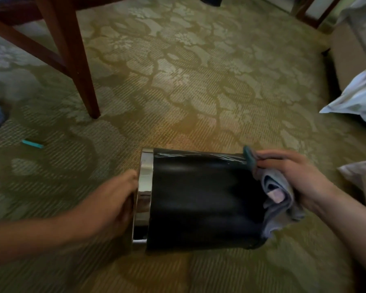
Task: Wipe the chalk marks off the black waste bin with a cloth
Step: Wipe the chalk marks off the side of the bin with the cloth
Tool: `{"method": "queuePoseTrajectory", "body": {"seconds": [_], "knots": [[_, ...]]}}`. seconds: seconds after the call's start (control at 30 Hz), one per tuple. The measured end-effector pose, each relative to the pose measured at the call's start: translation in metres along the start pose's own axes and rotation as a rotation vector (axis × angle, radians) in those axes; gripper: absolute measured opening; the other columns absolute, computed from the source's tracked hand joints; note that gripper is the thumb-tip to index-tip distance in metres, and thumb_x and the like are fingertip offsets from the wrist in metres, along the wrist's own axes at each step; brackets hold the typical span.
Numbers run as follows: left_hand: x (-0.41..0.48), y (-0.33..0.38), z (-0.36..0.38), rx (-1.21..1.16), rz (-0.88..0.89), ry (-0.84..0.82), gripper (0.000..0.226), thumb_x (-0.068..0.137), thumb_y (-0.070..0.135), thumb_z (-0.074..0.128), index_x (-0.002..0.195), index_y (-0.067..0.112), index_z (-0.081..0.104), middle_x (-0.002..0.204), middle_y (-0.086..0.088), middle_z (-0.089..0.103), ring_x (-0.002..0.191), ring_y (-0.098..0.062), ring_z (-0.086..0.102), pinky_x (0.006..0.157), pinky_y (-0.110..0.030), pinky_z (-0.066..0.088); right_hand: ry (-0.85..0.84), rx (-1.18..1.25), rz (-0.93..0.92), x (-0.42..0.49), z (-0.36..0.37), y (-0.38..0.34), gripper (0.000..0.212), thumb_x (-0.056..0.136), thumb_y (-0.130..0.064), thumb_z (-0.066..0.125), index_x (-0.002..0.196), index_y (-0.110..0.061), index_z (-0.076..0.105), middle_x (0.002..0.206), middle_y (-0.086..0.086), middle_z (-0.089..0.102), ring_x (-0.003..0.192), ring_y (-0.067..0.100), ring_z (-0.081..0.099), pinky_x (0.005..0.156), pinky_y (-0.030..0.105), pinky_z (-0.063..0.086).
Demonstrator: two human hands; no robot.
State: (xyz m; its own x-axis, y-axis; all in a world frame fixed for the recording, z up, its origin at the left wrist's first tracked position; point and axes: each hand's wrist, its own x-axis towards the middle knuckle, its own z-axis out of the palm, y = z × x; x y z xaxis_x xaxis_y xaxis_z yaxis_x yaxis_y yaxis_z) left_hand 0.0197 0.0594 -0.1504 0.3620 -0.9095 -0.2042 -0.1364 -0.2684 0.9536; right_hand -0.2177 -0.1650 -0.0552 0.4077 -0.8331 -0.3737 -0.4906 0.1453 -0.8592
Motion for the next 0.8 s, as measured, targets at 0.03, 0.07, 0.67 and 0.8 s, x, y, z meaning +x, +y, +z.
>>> {"method": "queuePoseTrajectory", "body": {"seconds": [0.03, 0.07, 0.67, 0.8], "knots": [[0.010, -0.001, -0.003, -0.062, -0.062, 0.002, 0.039, 0.098, 0.030, 0.039, 0.063, 0.028, 0.055, 0.052, 0.001, 0.057, 0.046, -0.013, 0.049, 0.045, -0.027, 0.038, 0.027, 0.101, 0.072, -0.001, -0.009, 0.005, 0.026, 0.069, 0.002, 0.068, 0.094, -0.004, 0.072, 0.083, 0.013, 0.073, 0.068, 0.015, 0.069, 0.056, 0.019, 0.054], [0.019, 0.001, -0.008, -0.100, -0.116, 0.007, 0.044, 0.100, 0.029, 0.036, 0.063, 0.026, 0.059, 0.053, -0.001, 0.059, 0.044, -0.015, 0.052, 0.042, -0.029, 0.039, 0.019, 0.152, 0.127, -0.002, -0.015, 0.009, 0.028, 0.064, -0.001, 0.068, 0.092, -0.003, 0.073, 0.084, 0.015, 0.072, 0.067, 0.017, 0.069, 0.056, 0.019, 0.054], [0.050, 0.019, -0.009, 0.034, -0.027, 0.015, 0.027, 0.101, 0.017, 0.037, 0.080, 0.005, 0.049, 0.047, 0.004, 0.053, 0.038, -0.002, 0.045, 0.036, -0.014, 0.035, 0.040, 0.300, -0.099, 0.029, 0.007, 0.023, 0.022, 0.081, 0.005, 0.061, 0.094, -0.007, 0.073, 0.091, 0.010, 0.073, 0.087, 0.022, 0.069, 0.069, 0.023, 0.052], [0.035, 0.002, 0.003, 0.088, 0.093, -0.015, 0.042, 0.091, 0.041, 0.037, 0.077, 0.005, 0.053, 0.053, -0.003, 0.052, 0.043, -0.004, 0.045, 0.041, -0.014, 0.037, 0.153, -0.418, -0.401, 0.033, 0.014, 0.037, 0.028, 0.083, -0.008, 0.066, 0.096, -0.032, 0.073, 0.128, -0.006, 0.060, 0.118, 0.000, 0.051, 0.093, 0.017, 0.042]]}}
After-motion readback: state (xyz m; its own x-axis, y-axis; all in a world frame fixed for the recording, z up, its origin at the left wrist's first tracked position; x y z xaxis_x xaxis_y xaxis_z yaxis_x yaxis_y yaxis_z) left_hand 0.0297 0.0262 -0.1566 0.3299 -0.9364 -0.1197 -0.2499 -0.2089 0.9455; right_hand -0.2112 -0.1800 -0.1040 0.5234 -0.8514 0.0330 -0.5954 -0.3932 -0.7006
